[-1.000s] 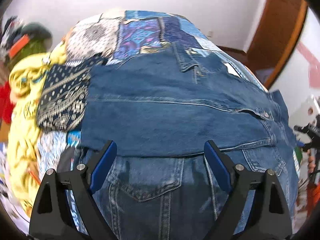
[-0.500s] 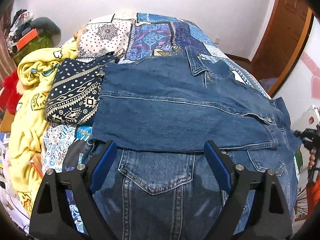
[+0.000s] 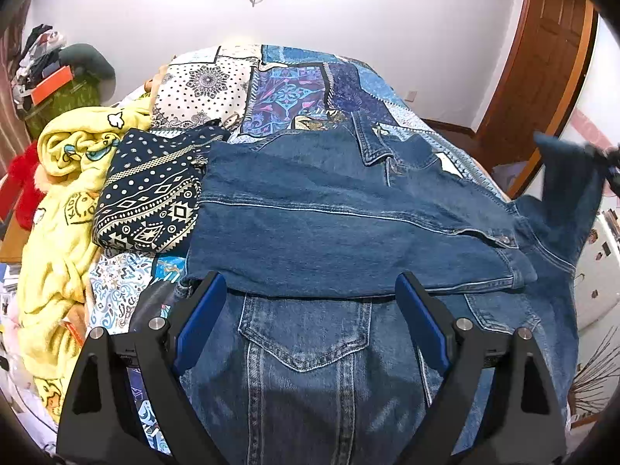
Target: Fold large clothes
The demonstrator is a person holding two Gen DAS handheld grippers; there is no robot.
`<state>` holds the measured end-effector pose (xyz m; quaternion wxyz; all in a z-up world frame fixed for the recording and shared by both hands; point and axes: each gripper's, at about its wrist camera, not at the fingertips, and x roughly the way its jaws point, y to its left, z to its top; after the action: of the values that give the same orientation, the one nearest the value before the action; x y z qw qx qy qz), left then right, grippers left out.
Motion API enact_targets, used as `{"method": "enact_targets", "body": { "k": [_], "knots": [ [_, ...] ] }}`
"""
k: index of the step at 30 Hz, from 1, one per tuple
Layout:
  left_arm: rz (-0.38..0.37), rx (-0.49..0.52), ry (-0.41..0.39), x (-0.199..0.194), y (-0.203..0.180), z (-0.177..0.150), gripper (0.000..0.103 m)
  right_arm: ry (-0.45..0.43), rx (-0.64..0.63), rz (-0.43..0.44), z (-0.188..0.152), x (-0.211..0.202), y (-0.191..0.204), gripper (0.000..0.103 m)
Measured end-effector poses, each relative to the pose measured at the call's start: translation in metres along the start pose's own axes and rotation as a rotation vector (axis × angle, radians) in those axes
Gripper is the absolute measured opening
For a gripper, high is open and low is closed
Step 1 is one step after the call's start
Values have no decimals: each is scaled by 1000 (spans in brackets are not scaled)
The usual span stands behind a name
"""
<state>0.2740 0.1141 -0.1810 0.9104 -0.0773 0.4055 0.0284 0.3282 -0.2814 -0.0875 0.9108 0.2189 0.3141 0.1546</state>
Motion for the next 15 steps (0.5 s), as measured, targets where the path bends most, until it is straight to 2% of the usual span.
{"method": "enact_targets", "body": {
  "k": [2, 5, 9, 12, 15],
  "knots": [
    [-3, -4, -4, -2, 3, -1, 89, 33, -71, 41, -8, 18, 37, 8],
    [-7, -9, -4, -6, 7, -4, 89, 112, -151, 62, -33, 54, 68, 8],
    [-4, -17, -2, -10, 15, -9, 89, 266, -207, 79, -79, 100, 86, 8],
    [-2, -21, 7, -10, 20, -12, 89, 380, -235, 55, -111, 130, 89, 8],
    [3, -14, 19, -8, 21, -14, 89, 443, -262, 25, -134, 144, 88, 9]
  ]
}}
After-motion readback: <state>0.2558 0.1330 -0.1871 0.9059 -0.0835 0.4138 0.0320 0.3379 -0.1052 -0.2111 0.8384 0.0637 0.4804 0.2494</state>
